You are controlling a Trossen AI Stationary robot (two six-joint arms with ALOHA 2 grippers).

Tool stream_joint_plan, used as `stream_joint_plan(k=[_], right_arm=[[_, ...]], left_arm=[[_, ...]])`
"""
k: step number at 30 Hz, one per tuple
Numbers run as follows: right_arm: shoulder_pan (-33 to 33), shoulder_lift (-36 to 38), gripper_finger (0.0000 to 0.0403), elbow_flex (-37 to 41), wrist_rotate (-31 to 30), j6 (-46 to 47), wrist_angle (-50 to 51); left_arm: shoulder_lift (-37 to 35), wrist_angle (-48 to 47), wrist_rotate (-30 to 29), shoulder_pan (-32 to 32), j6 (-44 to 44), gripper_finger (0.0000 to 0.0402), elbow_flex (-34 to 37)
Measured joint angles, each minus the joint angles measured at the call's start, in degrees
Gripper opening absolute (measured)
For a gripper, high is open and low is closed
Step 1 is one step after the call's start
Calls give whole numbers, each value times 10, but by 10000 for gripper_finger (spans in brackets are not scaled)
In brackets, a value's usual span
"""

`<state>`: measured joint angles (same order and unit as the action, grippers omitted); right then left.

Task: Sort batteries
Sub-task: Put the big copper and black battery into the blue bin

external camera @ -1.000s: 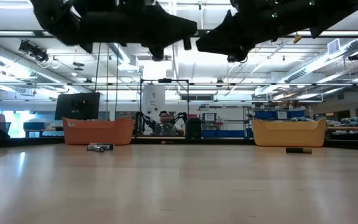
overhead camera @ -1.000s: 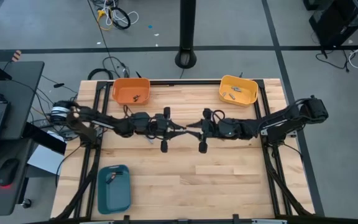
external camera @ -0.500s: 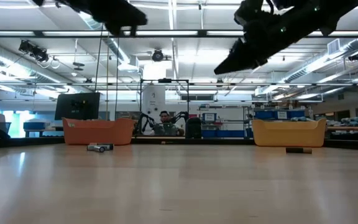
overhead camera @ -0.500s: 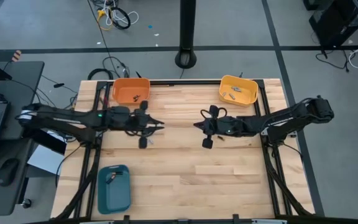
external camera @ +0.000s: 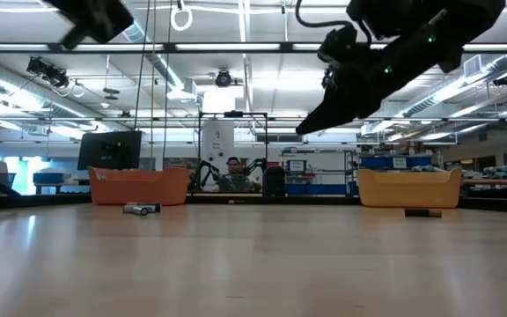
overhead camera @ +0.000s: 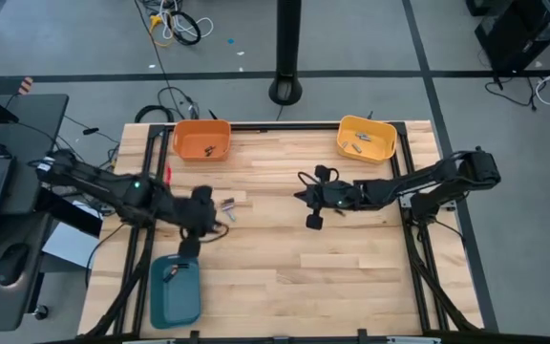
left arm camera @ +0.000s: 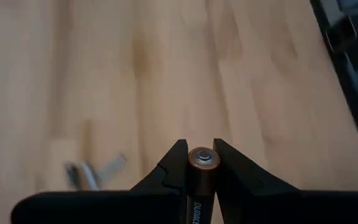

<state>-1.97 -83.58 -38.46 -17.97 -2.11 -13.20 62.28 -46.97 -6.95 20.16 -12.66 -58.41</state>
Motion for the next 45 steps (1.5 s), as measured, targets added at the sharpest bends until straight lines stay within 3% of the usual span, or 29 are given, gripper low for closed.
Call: stream_joint_plan(k=[4, 14, 21, 30, 40, 45], right_arm=[[3, -27, 9, 0, 23, -5, -28], [2, -56, 6, 4, 32, -12, -39], [2, -52, 4, 116, 102, 8, -221], [-23, -52, 3, 238, 100, 84, -416], [-86, -52, 4, 234, 19, 85, -427], [-95, -52, 4, 234, 9, 86, -429]], left_arm=[[29, -49, 2, 64, -114, 56, 0], [110, -47, -8, 236, -350, 56, 13], [134, 60, -41, 321, -448, 56, 76], [134, 93, -34, 348, -498, 56, 129], [134, 117, -27, 342, -546, 56, 178], [134, 122, -58, 341, -558, 56, 183]])
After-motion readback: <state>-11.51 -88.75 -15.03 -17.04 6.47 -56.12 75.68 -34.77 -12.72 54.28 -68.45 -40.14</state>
